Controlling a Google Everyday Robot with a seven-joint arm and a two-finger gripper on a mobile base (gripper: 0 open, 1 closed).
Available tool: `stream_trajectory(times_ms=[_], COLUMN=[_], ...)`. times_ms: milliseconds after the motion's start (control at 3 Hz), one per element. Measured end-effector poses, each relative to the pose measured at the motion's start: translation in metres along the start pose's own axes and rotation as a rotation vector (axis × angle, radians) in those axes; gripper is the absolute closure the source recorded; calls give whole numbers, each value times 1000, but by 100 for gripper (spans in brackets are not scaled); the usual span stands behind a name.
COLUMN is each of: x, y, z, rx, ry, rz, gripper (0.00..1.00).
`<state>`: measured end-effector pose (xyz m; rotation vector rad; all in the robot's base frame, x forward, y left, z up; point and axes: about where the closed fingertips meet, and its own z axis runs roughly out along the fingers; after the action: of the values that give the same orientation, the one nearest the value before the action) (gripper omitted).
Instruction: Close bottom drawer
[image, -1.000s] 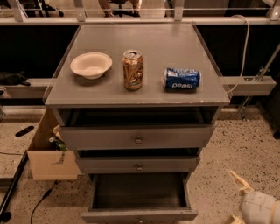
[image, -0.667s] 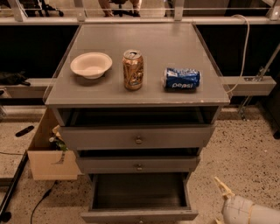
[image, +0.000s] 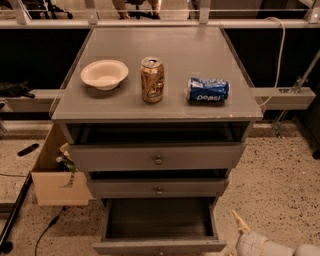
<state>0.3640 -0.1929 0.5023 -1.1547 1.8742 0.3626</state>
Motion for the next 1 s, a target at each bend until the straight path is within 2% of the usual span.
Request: stream_trajectory(times_ms=[333,1000], x=[15,16], y=[-2,-2], z=[13,14], rx=[0,-1], ry=[2,2], rz=[39,43], gripper=[0,47])
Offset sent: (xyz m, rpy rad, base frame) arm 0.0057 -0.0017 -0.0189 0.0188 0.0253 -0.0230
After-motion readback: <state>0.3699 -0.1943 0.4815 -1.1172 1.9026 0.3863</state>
